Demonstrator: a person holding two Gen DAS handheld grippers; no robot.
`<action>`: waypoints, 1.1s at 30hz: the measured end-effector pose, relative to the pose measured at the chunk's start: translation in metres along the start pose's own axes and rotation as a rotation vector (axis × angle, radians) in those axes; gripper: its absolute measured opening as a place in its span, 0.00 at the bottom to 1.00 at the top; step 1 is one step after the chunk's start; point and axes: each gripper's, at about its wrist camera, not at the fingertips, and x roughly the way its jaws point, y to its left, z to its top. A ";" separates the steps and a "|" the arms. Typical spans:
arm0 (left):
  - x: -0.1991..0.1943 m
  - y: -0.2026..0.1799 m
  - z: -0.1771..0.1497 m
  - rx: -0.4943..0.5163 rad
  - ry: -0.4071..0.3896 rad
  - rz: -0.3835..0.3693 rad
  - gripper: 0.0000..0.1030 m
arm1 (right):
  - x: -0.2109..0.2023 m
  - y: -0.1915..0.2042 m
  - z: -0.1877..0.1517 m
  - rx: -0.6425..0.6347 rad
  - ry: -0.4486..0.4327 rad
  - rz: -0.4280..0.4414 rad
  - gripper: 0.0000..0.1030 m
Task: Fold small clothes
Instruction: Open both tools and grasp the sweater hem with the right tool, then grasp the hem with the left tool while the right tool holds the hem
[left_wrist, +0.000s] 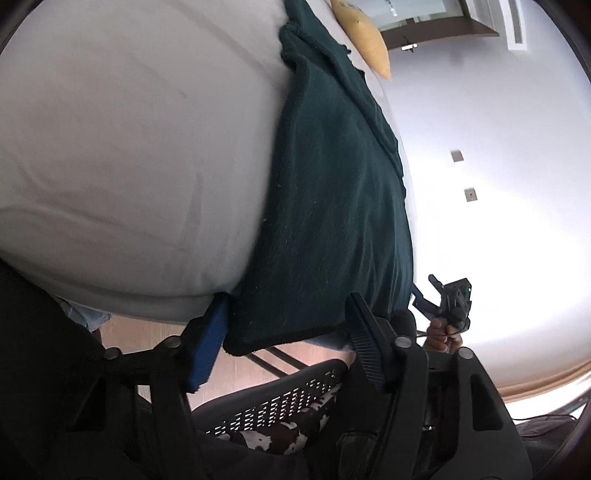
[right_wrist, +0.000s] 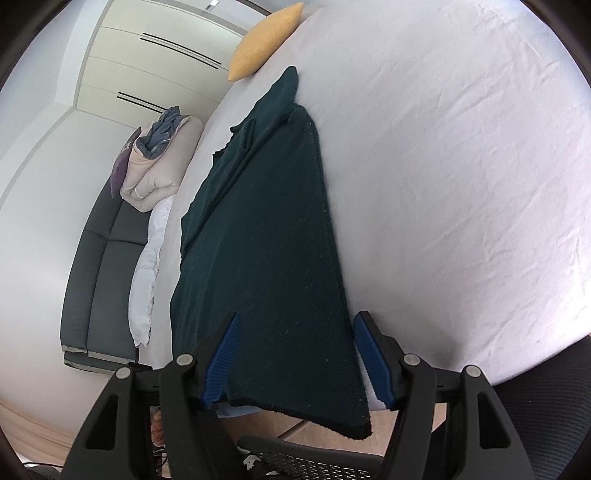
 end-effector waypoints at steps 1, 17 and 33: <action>0.002 -0.001 0.001 0.006 0.011 -0.001 0.59 | -0.001 -0.001 0.000 0.002 0.000 0.004 0.65; 0.007 -0.007 0.013 0.022 0.012 -0.039 0.18 | -0.017 -0.015 -0.018 0.024 0.098 -0.080 0.64; 0.006 -0.013 0.015 0.020 0.010 0.000 0.09 | 0.002 -0.020 -0.030 0.029 0.199 -0.102 0.29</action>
